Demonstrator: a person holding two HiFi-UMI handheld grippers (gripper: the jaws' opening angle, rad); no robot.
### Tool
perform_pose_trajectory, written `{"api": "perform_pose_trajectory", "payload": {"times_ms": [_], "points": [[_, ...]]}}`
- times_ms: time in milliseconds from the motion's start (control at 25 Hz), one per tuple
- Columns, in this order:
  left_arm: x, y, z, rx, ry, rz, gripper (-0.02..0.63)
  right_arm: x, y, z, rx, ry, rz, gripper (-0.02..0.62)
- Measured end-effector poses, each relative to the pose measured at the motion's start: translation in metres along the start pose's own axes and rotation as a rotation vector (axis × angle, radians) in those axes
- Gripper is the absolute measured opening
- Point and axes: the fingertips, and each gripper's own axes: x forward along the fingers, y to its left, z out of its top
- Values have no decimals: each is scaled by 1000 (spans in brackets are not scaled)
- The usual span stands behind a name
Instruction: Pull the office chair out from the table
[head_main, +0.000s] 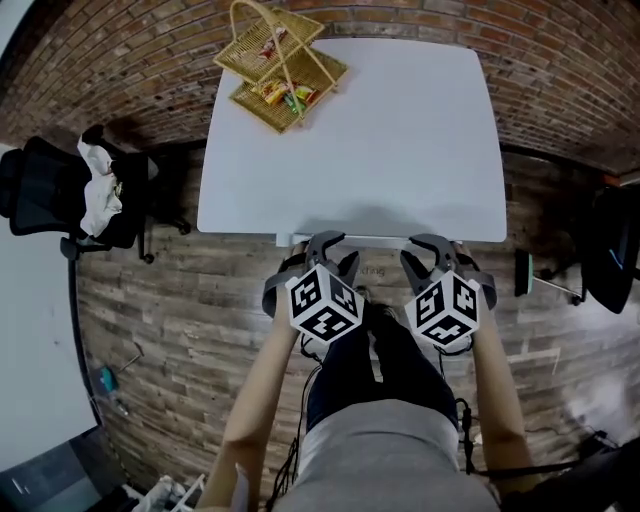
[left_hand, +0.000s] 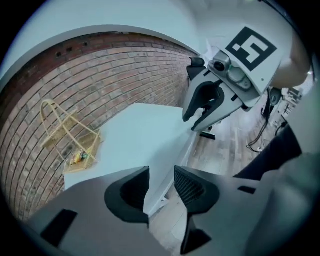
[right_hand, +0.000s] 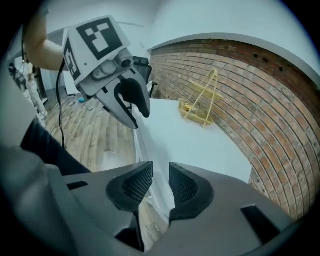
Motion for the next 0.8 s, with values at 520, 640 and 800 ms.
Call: {"api": "perform_pose_trajectory", "payload": {"times_ms": [520, 640, 800], "points": [[32, -6, -31, 340, 252, -259, 206, 41, 10, -25, -277, 249, 140, 138], [38, -7, -35, 358, 265, -279, 207, 50, 14, -34, -294, 296, 160, 141], [45, -9, -38, 356, 269, -307, 206, 58, 16, -32, -290, 312, 172, 140]]}}
